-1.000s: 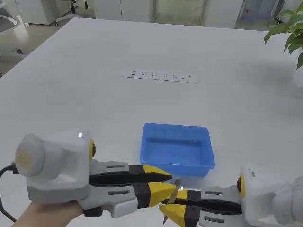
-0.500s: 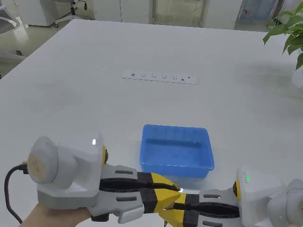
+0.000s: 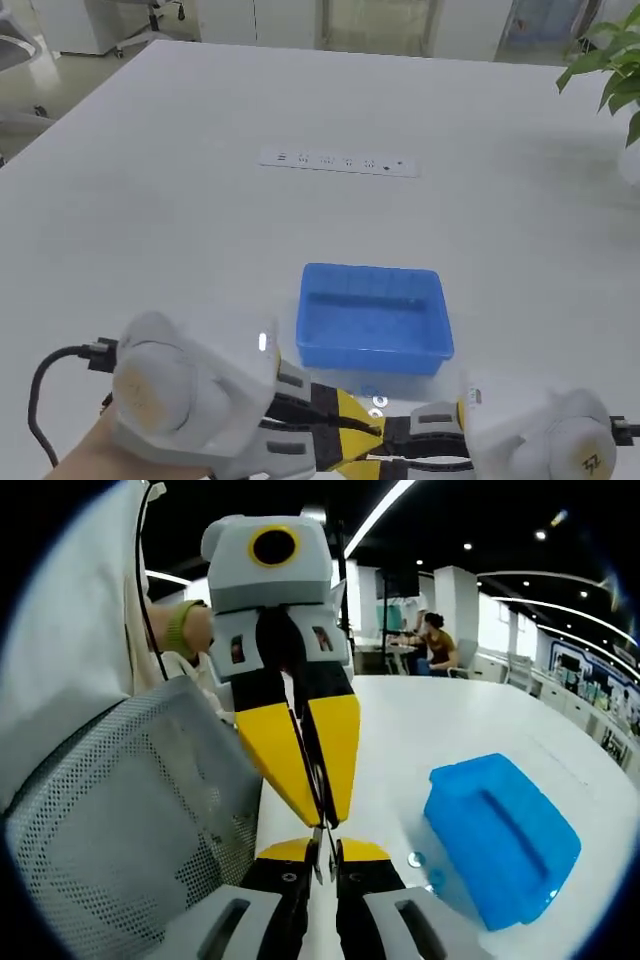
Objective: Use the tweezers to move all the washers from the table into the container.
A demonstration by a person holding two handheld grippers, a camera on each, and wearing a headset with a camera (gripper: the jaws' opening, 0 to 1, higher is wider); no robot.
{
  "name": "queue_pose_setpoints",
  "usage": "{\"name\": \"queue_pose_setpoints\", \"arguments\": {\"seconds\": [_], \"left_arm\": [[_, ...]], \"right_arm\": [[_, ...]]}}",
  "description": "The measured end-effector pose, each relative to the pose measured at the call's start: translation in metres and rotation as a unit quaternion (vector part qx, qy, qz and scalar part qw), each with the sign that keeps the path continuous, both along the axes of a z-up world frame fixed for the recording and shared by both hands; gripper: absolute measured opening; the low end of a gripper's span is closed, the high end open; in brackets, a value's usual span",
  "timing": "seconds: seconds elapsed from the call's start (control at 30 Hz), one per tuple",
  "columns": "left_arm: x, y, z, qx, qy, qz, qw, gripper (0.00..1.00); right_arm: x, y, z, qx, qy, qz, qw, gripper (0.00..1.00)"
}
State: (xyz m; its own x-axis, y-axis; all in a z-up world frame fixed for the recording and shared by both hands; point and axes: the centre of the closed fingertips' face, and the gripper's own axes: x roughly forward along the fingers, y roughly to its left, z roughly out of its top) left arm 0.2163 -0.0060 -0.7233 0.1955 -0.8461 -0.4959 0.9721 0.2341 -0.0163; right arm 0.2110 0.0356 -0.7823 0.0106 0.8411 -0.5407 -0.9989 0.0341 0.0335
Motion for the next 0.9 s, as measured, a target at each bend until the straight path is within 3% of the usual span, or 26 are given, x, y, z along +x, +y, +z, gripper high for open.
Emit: {"name": "queue_pose_setpoints", "arguments": {"seconds": [0.43,0.5,0.53,0.57,0.6,0.9], "left_arm": [[0.006,0.002,-0.001,0.0,0.006,0.011,0.9999,0.0],[0.005,0.001,-0.001,-0.001,0.007,0.01,0.9999,0.0],[0.004,0.001,-0.001,-0.001,0.006,0.009,0.9999,0.0],[0.004,0.0,-0.001,0.0,0.006,0.009,0.9999,0.0],[0.004,0.0,-0.002,0.0,0.009,0.008,0.9999,0.0],[0.003,0.0,-0.001,0.003,0.007,0.0,1.0,0.0]], "right_arm": [[0.004,-0.001,-0.004,-0.016,0.018,-0.008,0.9997,0.06],[0.005,-0.004,-0.011,-0.044,0.012,-0.006,0.9989,0.1],[0.005,-0.007,-0.017,-0.067,-0.004,0.006,0.9977,0.1],[-0.001,-0.003,-0.014,-0.053,-0.004,0.024,0.9983,0.06],[0.0,-0.003,-0.014,-0.049,0.0,0.01,0.9987,0.06],[0.0,-0.003,-0.013,-0.055,-0.012,0.023,0.9982,0.03]]}}
